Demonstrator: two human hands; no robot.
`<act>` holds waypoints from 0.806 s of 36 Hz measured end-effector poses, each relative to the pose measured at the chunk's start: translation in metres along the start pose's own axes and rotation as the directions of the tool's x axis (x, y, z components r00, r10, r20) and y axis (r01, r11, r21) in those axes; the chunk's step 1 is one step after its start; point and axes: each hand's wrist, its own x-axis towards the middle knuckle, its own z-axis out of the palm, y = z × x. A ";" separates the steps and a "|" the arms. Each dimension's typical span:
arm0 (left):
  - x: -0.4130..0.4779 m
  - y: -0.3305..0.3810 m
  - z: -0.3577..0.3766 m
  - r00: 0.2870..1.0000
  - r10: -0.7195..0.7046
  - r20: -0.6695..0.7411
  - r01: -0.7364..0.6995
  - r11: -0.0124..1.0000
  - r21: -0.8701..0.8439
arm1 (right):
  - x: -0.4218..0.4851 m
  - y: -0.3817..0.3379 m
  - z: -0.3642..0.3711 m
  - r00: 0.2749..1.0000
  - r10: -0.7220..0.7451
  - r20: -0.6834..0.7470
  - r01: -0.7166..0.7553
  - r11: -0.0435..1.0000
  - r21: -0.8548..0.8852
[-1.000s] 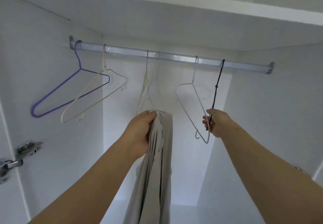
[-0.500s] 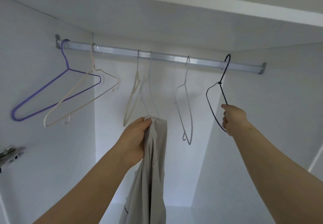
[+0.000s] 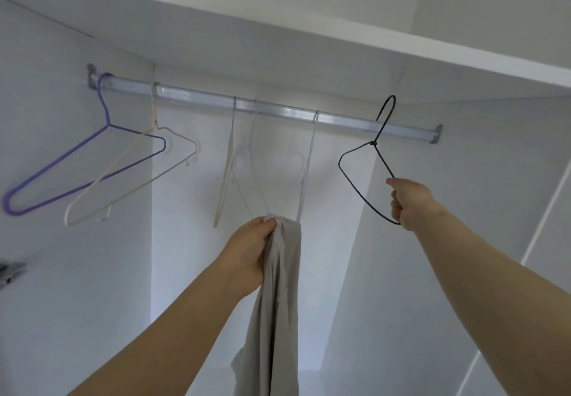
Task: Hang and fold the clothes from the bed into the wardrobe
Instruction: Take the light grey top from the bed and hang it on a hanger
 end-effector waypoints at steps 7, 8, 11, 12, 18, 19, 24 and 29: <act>-0.013 0.006 -0.004 1.000 0.003 -0.012 -0.003 1.000 -0.002 | -0.004 -0.003 0.003 0.999 -0.043 -0.015 0.042 0.997 -0.058; -0.015 0.006 -0.005 1.000 0.004 -0.012 -0.004 1.000 -0.003 | -0.008 0.001 0.001 0.999 -0.052 -0.017 0.051 0.997 -0.058; -0.021 0.003 -0.009 1.000 0.003 -0.007 -0.003 1.000 0.000 | -0.024 0.019 -0.008 0.998 -0.064 -0.016 0.063 0.997 -0.046; -0.023 0.000 -0.010 1.000 0.000 -0.003 0.000 1.000 0.001 | -0.030 0.027 -0.013 0.998 -0.062 -0.013 0.062 0.997 -0.038; -0.027 -0.027 -0.019 0.998 -0.068 -0.008 0.068 0.998 0.015 | -0.078 0.076 -0.050 0.999 -0.028 0.043 0.026 0.998 0.050; -0.027 -0.031 -0.021 0.996 -0.085 -0.022 0.085 0.996 0.010 | -0.086 0.086 -0.058 0.998 -0.028 0.056 0.024 0.997 0.068; -0.027 -0.052 -0.030 0.980 -0.182 -0.078 0.180 0.983 -0.024 | -0.125 0.138 -0.099 0.994 0.021 0.103 -0.036 0.989 0.145; -0.027 -0.081 -0.036 0.953 -0.280 -0.118 0.281 0.960 -0.007 | -0.156 0.176 -0.140 0.981 0.131 0.146 -0.160 0.964 0.212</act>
